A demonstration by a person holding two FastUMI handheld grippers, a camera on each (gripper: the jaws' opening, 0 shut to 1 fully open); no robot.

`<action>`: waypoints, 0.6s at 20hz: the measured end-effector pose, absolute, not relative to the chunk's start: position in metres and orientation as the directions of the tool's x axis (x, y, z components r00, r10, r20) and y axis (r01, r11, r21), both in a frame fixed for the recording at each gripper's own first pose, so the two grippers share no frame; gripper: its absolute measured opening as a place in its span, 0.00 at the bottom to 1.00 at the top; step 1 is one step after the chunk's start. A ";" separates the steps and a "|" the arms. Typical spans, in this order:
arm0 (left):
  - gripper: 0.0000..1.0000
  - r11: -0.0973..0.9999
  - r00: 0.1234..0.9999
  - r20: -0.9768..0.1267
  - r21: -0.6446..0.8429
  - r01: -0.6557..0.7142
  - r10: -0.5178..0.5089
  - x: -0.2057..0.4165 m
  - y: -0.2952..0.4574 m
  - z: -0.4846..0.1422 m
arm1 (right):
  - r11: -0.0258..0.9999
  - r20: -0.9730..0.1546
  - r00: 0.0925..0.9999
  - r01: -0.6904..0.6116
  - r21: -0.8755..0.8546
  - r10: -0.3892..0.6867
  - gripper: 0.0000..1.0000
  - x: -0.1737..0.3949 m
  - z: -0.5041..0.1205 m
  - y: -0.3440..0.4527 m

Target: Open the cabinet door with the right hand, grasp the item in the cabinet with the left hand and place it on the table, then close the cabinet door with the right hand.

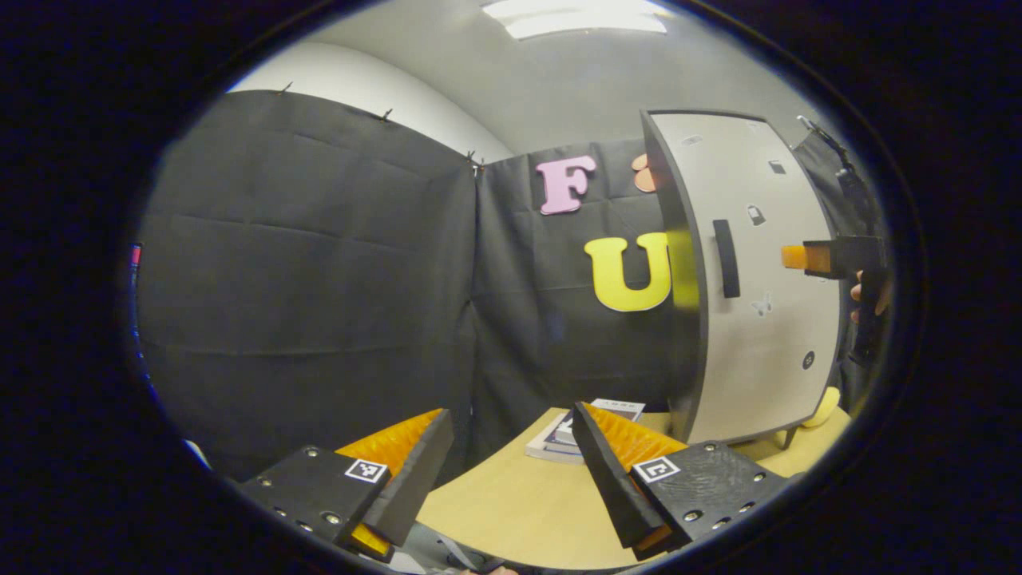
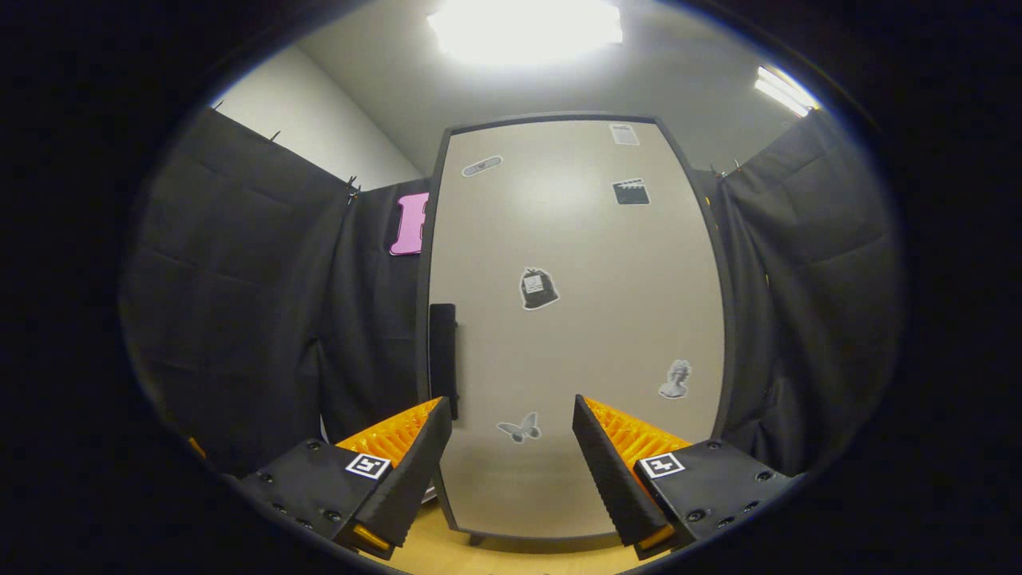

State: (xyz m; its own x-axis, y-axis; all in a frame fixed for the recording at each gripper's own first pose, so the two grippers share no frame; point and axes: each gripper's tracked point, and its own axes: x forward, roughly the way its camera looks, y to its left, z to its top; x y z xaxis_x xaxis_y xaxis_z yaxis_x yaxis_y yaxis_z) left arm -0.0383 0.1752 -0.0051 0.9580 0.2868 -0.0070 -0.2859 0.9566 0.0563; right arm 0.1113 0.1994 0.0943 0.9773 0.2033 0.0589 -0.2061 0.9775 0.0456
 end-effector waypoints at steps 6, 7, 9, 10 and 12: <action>0.95 0.918 0.921 -0.009 0.076 -0.388 0.390 -0.068 0.230 -0.012 | 0.978 0.059 0.977 -0.205 0.032 0.203 0.97 0.152 0.109 0.247; 0.95 0.913 0.915 -0.012 0.079 -0.401 0.403 -0.072 0.237 -0.014 | 0.979 0.049 0.978 -0.203 0.030 0.201 0.94 0.159 0.109 0.252; 0.95 0.904 0.907 -0.018 0.080 -0.419 0.422 -0.076 0.248 -0.017 | 0.980 0.027 0.981 -0.195 0.032 0.195 0.95 0.175 0.109 0.262; 0.95 0.901 0.903 -0.022 0.080 -0.426 0.429 -0.079 0.253 -0.020 | 0.981 0.013 0.982 -0.191 0.029 0.190 0.94 0.181 0.107 0.266; 0.95 0.897 0.898 -0.027 0.077 -0.435 0.438 -0.082 0.261 -0.023 | 0.984 -0.017 0.984 -0.177 0.014 0.177 0.94 0.194 0.103 0.273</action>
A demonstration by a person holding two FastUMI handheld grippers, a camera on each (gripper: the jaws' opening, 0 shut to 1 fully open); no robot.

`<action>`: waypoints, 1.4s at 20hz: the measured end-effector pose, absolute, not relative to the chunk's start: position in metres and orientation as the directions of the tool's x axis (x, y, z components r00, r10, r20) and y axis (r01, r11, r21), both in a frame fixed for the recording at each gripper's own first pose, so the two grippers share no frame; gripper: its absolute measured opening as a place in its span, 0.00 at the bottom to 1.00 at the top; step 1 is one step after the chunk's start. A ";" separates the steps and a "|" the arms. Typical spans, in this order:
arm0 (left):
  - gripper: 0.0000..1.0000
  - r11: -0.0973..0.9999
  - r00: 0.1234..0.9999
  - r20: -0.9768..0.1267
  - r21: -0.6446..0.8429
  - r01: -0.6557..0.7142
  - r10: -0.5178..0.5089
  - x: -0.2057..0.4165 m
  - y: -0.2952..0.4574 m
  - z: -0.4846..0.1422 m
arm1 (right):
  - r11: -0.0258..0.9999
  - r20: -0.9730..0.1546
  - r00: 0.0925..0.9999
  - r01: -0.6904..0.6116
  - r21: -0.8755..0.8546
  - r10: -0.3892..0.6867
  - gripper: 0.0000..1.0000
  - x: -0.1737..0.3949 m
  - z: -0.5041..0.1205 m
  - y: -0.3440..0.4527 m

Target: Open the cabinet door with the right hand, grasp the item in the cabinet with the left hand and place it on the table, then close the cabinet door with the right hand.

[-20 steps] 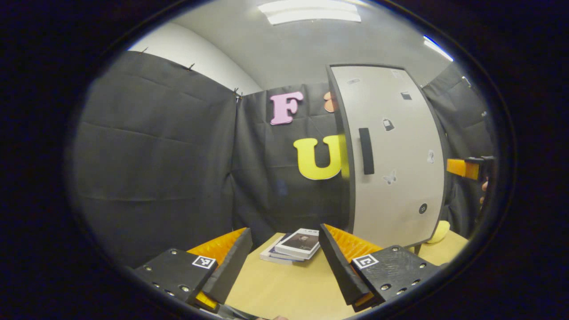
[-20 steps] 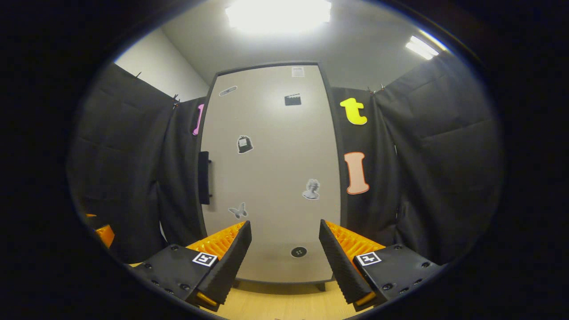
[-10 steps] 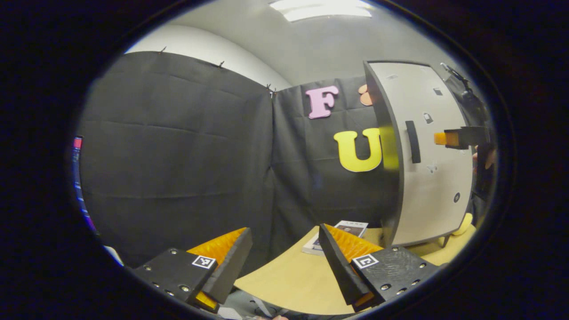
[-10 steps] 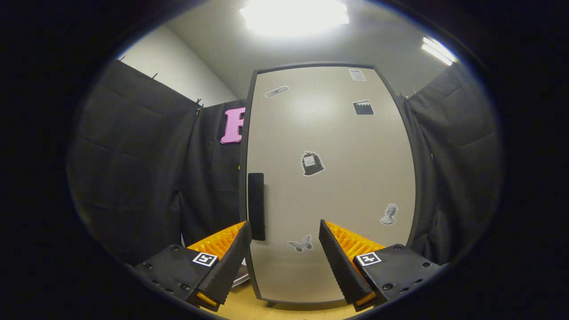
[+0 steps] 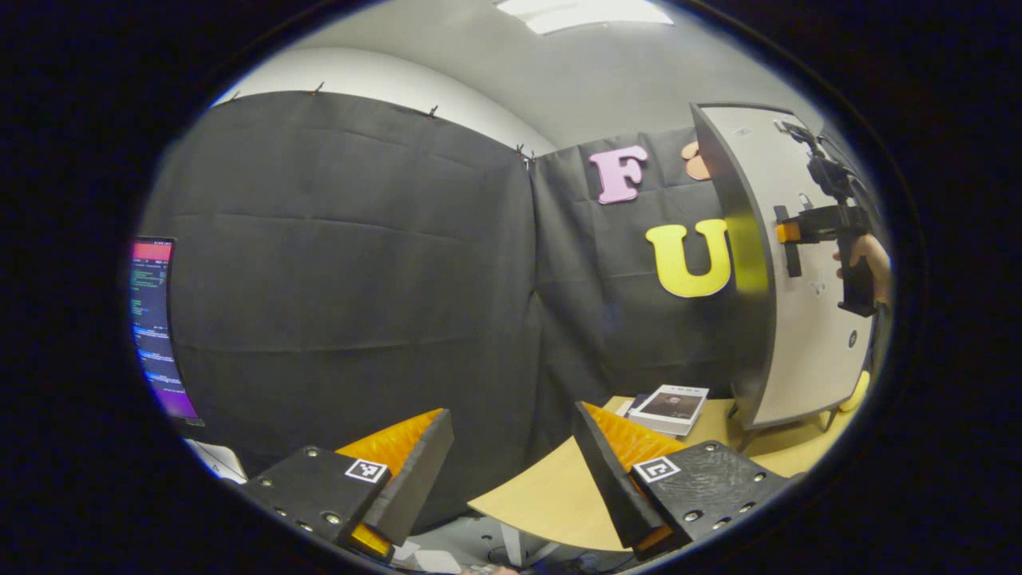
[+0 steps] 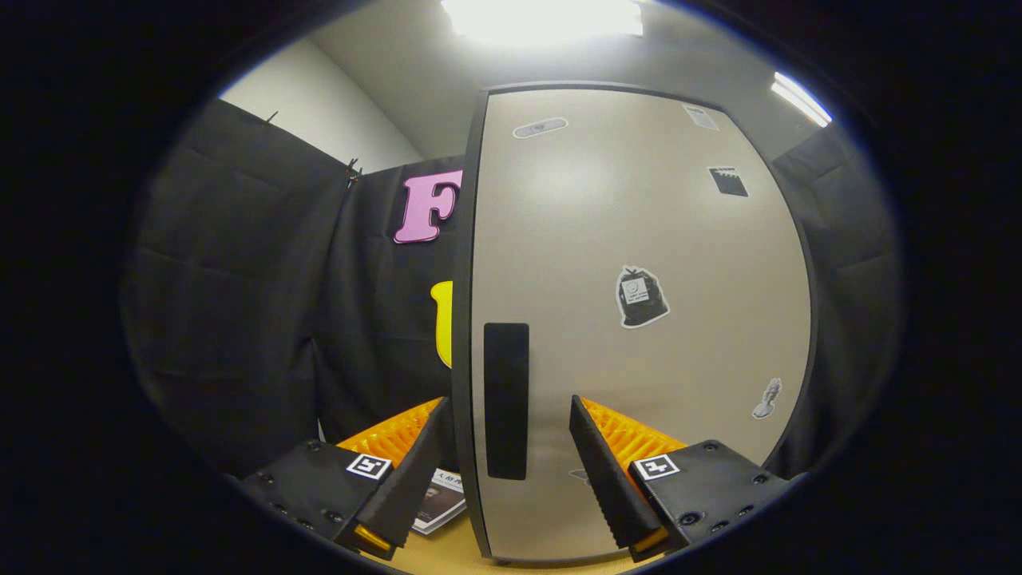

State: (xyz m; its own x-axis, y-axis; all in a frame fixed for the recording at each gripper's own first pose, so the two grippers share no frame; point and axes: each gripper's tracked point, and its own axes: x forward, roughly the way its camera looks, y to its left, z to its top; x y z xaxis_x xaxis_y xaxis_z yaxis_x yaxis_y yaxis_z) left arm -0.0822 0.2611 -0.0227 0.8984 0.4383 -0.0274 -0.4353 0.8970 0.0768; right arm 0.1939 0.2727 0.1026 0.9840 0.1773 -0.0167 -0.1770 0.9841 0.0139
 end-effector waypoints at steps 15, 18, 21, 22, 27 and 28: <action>0.96 0.920 0.919 -0.042 0.050 -0.390 0.392 -0.077 0.270 -0.034 | 0.989 -0.206 0.967 -0.144 0.031 0.147 0.18 0.222 0.083 0.279; 0.96 0.933 0.932 -0.036 0.044 -0.358 0.360 -0.075 0.264 -0.029 | 0.981 -0.214 0.957 -0.189 0.049 0.195 0.12 0.214 0.085 0.279; 0.96 0.948 0.948 -0.026 0.037 -0.317 0.318 -0.072 0.256 -0.022 | 0.969 -0.217 0.945 -0.236 0.066 0.245 0.12 0.197 0.091 0.280; 0.96 0.953 0.953 -0.023 0.035 -0.301 0.302 -0.071 0.252 -0.018 | 0.965 -0.221 0.939 -0.252 0.072 0.262 0.12 0.190 0.093 0.281; 0.96 0.976 0.977 -0.006 0.047 -0.211 0.211 -0.022 0.200 -0.007 | 0.942 -0.229 0.914 -0.318 0.111 0.336 0.12 0.159 0.101 0.272; 0.95 0.979 0.981 -0.001 0.050 -0.196 0.196 -0.020 0.192 -0.004 | 0.936 -0.229 0.908 -0.333 0.115 0.351 0.10 0.152 0.103 0.270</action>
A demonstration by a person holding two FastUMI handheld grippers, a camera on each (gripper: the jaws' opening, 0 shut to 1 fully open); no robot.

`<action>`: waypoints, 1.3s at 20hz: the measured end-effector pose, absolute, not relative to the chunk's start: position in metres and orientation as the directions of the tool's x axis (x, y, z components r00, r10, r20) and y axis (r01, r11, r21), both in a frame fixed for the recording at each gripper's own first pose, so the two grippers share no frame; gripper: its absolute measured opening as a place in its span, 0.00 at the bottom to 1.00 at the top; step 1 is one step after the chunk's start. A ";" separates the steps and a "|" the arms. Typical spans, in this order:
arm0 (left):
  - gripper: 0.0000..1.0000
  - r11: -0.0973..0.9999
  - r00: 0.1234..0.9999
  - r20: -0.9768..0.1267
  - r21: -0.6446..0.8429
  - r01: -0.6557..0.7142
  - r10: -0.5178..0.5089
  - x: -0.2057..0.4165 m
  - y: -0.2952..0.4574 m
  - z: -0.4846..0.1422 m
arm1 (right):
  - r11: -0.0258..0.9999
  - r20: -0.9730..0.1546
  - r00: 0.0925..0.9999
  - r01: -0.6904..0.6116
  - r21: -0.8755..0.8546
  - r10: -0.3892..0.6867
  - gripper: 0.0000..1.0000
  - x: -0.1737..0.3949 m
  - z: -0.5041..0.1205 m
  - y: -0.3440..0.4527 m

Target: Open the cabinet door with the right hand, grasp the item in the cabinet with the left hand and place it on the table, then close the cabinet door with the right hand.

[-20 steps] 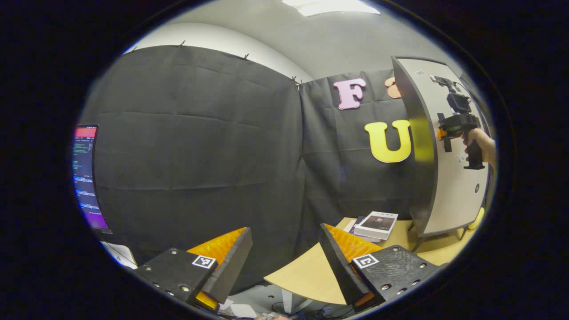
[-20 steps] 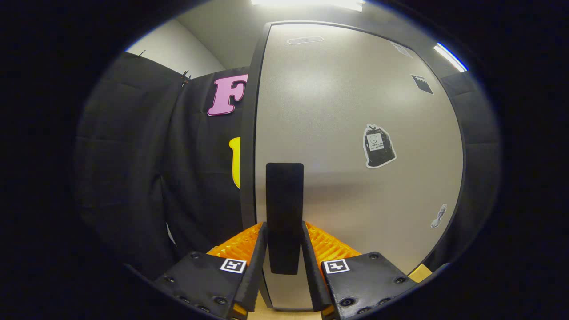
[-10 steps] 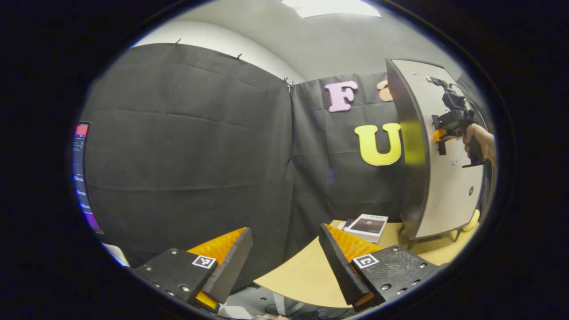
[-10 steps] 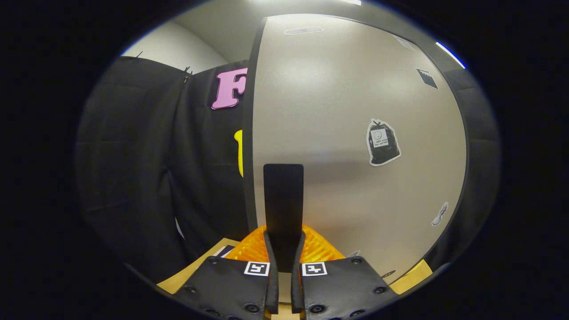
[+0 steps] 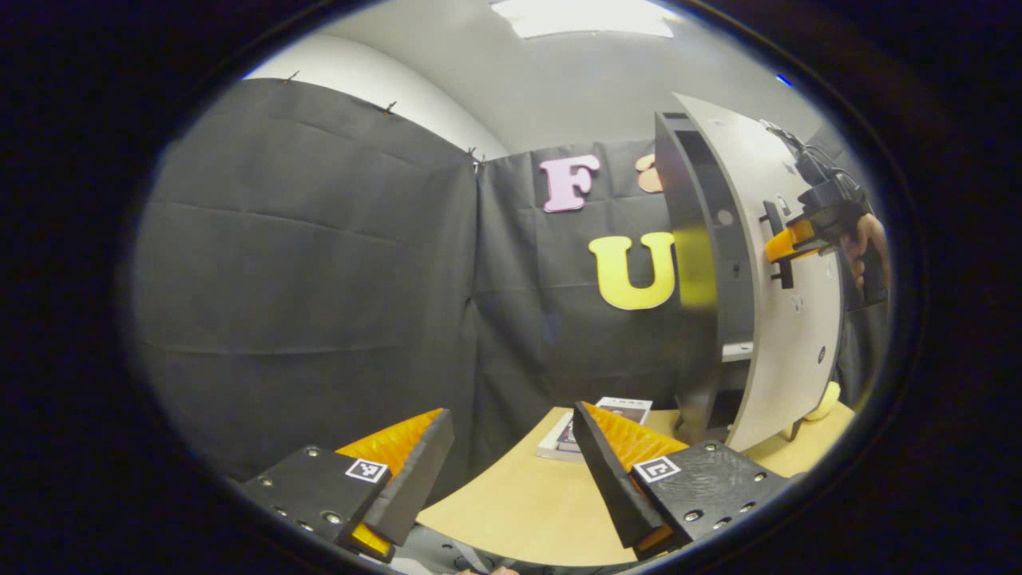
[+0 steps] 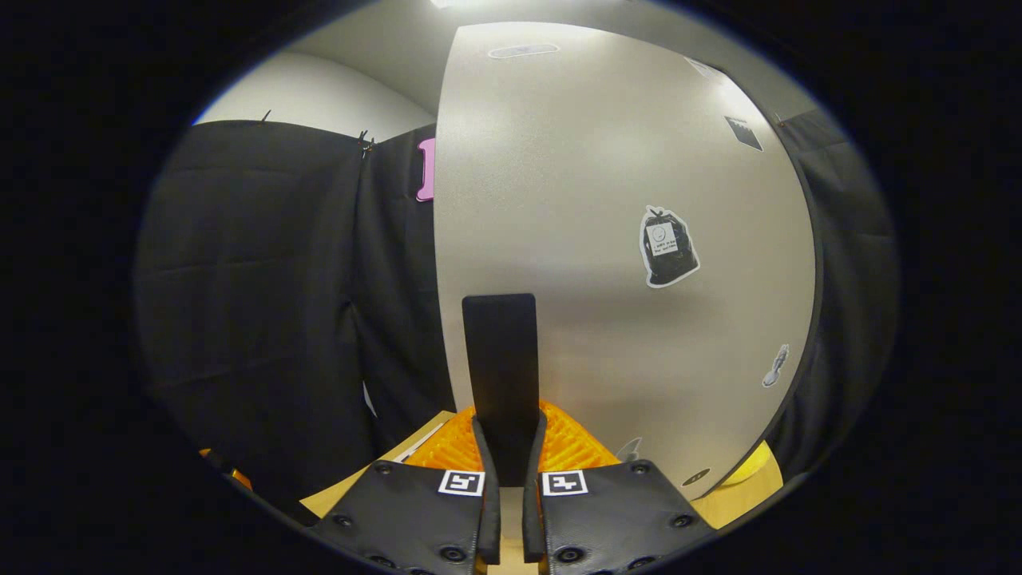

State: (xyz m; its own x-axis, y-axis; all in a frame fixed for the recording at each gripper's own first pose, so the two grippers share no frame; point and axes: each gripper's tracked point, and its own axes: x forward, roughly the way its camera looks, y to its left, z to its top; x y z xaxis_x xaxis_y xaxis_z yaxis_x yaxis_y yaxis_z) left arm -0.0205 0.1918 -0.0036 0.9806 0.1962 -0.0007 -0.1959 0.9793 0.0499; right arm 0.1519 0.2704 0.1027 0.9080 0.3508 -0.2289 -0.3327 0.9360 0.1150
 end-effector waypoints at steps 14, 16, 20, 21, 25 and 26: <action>0.95 0.998 0.998 0.047 0.041 0.038 -0.040 0.012 0.022 0.025 | 0.856 -0.240 0.822 -0.498 0.140 0.517 0.12 0.067 0.125 0.196; 0.95 0.996 0.996 0.050 0.043 0.073 -0.075 0.015 -0.005 0.027 | 0.851 -0.238 0.817 -0.505 0.145 0.526 0.10 0.058 0.125 0.176; 0.96 0.989 0.988 0.050 0.036 0.146 -0.147 0.014 -0.059 0.030 | 0.855 -0.231 0.823 -0.501 0.136 0.519 0.12 0.044 0.129 0.142; 0.96 0.986 0.985 0.046 0.029 0.164 -0.166 0.014 -0.073 0.031 | 0.858 -0.229 0.827 -0.496 0.130 0.513 0.12 0.040 0.129 0.134; 0.96 0.976 0.975 0.040 0.000 0.218 -0.218 0.013 -0.116 0.032 | 0.880 -0.219 0.853 -0.466 0.090 0.474 0.12 0.031 0.129 0.101; 0.96 0.975 0.974 0.037 0.000 0.224 -0.224 0.013 -0.124 0.032 | 0.887 -0.216 0.861 -0.456 0.075 0.461 0.12 0.031 0.129 0.092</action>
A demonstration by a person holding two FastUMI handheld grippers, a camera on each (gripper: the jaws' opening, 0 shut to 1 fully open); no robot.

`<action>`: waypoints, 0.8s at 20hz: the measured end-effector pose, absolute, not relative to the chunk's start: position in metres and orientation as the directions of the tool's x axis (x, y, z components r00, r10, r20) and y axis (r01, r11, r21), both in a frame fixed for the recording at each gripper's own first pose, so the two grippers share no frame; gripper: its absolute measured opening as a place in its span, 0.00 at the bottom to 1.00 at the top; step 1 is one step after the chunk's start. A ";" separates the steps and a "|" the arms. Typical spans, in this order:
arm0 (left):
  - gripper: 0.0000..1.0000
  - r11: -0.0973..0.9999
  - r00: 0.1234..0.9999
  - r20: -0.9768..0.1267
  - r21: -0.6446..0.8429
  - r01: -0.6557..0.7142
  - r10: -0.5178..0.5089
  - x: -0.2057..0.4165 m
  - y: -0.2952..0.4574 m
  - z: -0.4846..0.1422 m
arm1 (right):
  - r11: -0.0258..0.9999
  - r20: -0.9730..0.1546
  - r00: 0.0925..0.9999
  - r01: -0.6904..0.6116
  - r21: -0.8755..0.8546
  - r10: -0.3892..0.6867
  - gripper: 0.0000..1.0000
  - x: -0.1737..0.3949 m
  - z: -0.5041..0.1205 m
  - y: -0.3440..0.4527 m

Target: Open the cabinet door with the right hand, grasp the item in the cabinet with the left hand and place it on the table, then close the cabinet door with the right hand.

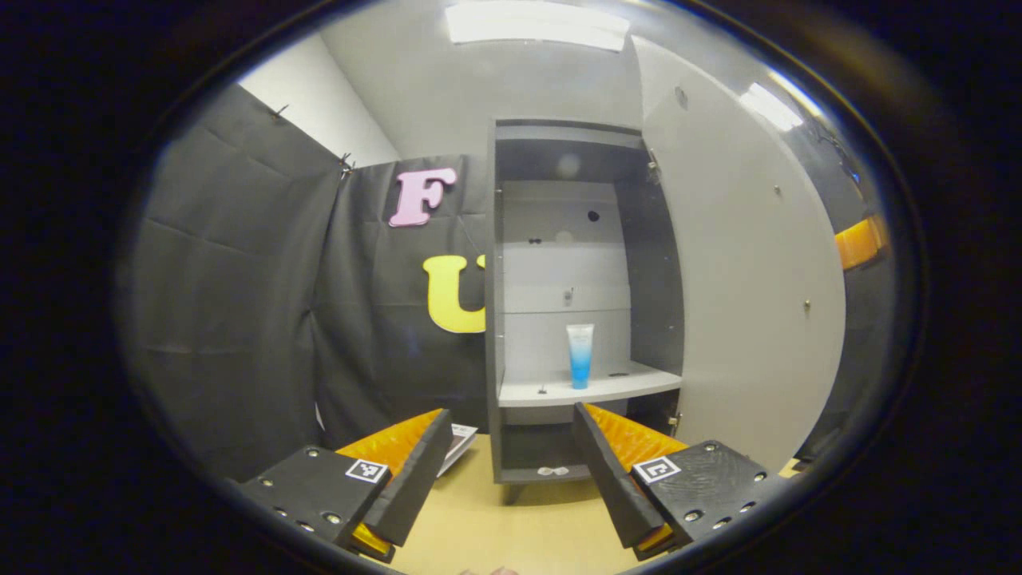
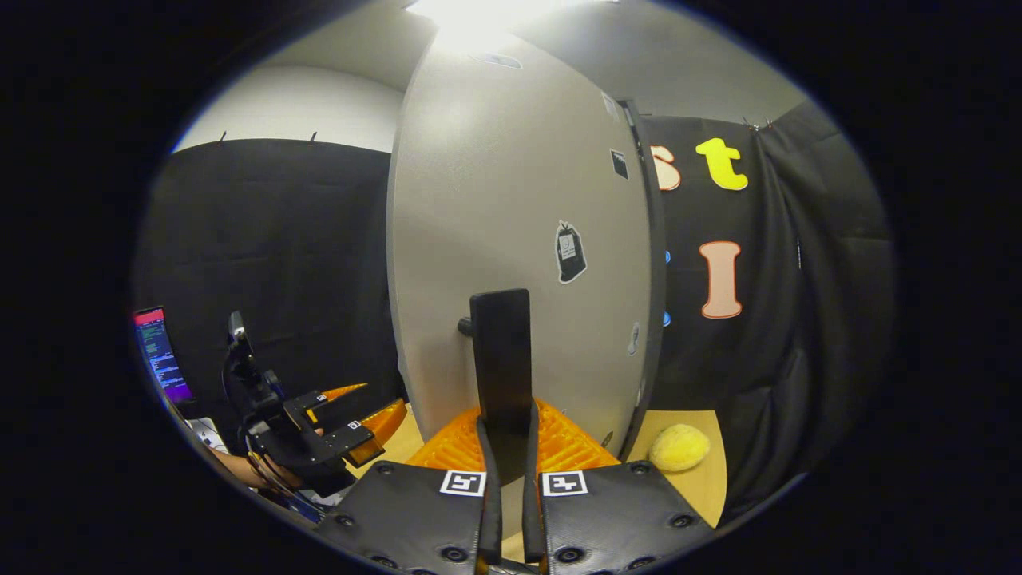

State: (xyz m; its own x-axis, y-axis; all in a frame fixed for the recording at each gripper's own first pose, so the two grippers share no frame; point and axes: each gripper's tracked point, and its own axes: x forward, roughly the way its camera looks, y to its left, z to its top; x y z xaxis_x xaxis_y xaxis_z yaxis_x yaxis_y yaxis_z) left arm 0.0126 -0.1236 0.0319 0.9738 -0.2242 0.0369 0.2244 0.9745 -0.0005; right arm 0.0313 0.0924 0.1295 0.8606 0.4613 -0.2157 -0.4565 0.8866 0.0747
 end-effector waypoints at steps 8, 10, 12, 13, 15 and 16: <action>0.95 0.969 0.968 0.037 -0.002 0.248 -0.247 0.013 -0.180 0.044 | 0.938 -0.163 0.923 -0.345 0.045 0.348 0.11 0.031 0.128 0.016; 0.95 0.969 0.968 0.040 0.007 0.248 -0.248 0.014 -0.189 0.050 | 0.954 -0.153 0.942 -0.297 0.034 0.298 0.11 0.038 0.127 -0.005; 0.95 0.967 0.966 0.040 0.014 0.255 -0.255 0.020 -0.202 0.058 | 0.933 -0.140 0.923 -0.350 0.083 0.359 0.07 0.035 0.124 0.006; 0.95 0.967 0.966 0.039 0.023 0.254 -0.255 0.023 -0.206 0.062 | 0.926 -0.125 0.918 -0.370 0.073 0.377 0.07 0.035 0.125 0.013; 0.96 0.967 0.967 0.035 0.040 0.250 -0.252 0.029 -0.210 0.069 | 0.926 -0.103 0.920 -0.378 0.010 0.377 0.11 0.041 0.126 0.006; 0.96 0.966 0.966 0.032 0.044 0.255 -0.257 0.035 -0.214 0.072 | 0.921 -0.104 0.917 -0.388 -0.018 0.385 0.16 0.033 0.123 0.007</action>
State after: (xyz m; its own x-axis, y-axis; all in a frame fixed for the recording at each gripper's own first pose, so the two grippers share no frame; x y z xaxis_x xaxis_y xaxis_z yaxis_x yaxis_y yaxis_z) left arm 0.0353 -0.2136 0.0718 0.9660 -0.2566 0.0323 0.2551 0.9659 0.0437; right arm 0.0330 0.0070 0.1231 0.9172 0.3846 -0.1038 -0.3884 0.9213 -0.0176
